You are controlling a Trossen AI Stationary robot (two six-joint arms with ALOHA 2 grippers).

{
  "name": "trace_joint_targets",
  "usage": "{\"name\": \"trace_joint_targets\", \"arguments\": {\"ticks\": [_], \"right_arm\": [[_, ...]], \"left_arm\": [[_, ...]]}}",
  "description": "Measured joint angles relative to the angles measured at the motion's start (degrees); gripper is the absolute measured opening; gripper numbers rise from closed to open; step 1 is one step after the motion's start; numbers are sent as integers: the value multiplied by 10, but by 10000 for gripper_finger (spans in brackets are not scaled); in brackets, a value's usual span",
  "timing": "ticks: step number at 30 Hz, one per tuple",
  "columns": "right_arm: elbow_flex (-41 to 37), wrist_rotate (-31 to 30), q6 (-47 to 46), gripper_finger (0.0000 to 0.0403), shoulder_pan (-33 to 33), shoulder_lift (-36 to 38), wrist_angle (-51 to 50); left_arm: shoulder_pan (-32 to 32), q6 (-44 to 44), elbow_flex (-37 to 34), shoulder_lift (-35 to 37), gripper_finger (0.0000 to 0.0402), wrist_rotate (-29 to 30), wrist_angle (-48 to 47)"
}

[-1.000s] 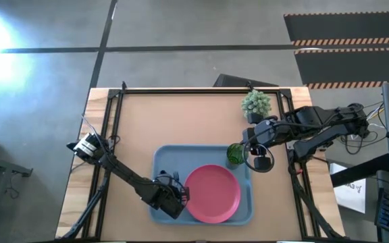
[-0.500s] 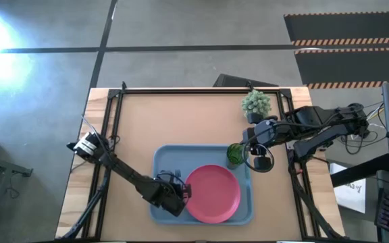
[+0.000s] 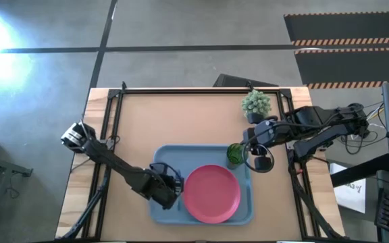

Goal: Pick and place plate/cup/fork/spoon on tray
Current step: Adjust the blue serving tray

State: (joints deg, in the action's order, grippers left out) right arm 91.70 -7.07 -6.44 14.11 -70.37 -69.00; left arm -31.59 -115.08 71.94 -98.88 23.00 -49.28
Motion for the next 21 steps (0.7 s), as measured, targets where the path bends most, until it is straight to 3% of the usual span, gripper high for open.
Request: {"name": "trace_joint_targets", "arguments": {"ticks": [5, 10, 15, 21], "right_arm": [[0, 0, -1, 71, 0, 0, -59], [0, 0, -30, 16, 3, 0, -121], [-2, -4, -117, 9, 40, 0, -147], [-33, -63, -255, 8, 129, 1, -145]], "left_arm": [[0, 0, 1, 23, 48, 0, -102], [0, 0, 0, 54, 48, 0, -159], [-1, 5, -1, 80, 47, 1, -228], [-1, 25, -15, 109, 47, 4, -262]]}}
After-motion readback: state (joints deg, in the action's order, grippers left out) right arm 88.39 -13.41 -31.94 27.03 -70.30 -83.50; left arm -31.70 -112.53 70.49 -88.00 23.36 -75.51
